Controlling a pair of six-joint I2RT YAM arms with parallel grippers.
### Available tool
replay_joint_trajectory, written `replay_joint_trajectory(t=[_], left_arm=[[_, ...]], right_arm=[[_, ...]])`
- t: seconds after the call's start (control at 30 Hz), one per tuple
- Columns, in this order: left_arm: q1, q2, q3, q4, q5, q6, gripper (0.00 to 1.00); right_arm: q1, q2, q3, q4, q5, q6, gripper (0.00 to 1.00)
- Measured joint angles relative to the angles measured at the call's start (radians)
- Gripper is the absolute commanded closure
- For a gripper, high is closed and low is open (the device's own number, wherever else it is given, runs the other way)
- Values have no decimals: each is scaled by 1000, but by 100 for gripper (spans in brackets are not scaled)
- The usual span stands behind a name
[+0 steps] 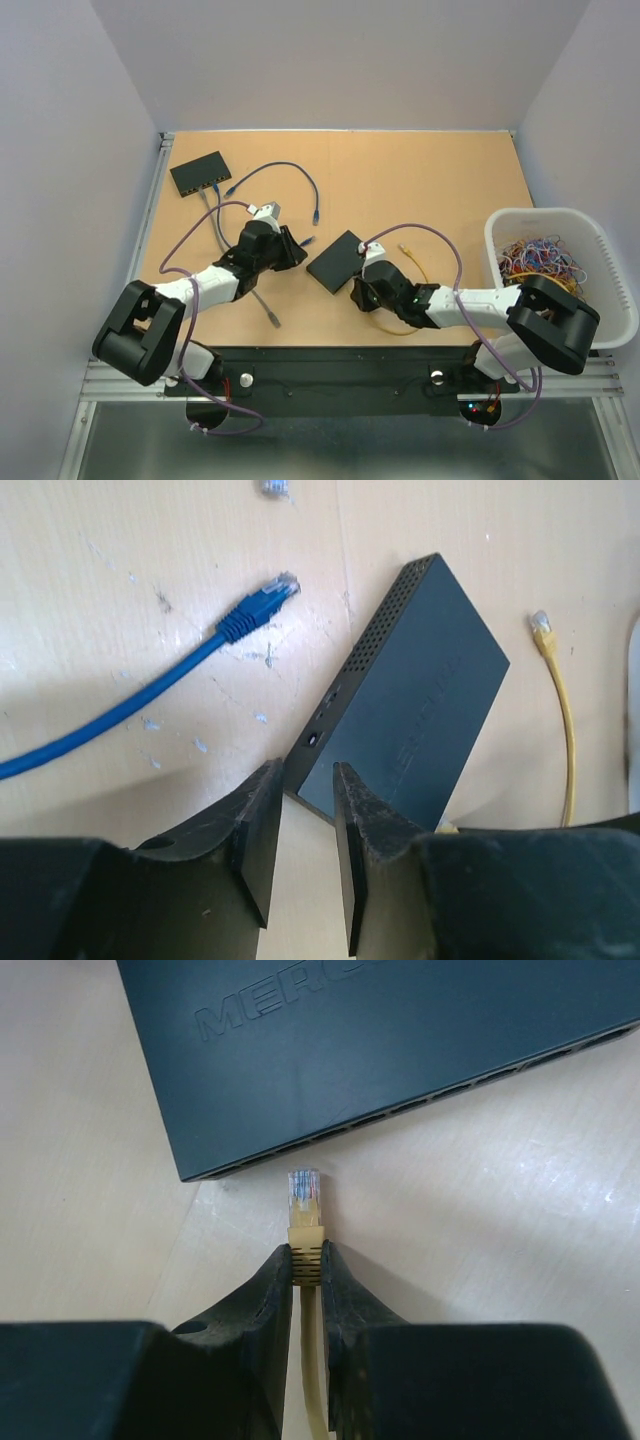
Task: Insert the plug into the switch port
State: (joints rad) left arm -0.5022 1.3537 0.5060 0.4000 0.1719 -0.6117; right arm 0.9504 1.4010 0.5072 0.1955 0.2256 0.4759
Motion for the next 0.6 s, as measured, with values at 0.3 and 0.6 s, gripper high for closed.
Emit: replay_joint_trajectory(t=[0.3,0.6], left_arm=[[0,102,53,46,4,23,63],[0,233,54,132,64,21,62]], right_arm=[[26,-4,-18,22,2,0,100],[32,3,-18,52,2,0,100]])
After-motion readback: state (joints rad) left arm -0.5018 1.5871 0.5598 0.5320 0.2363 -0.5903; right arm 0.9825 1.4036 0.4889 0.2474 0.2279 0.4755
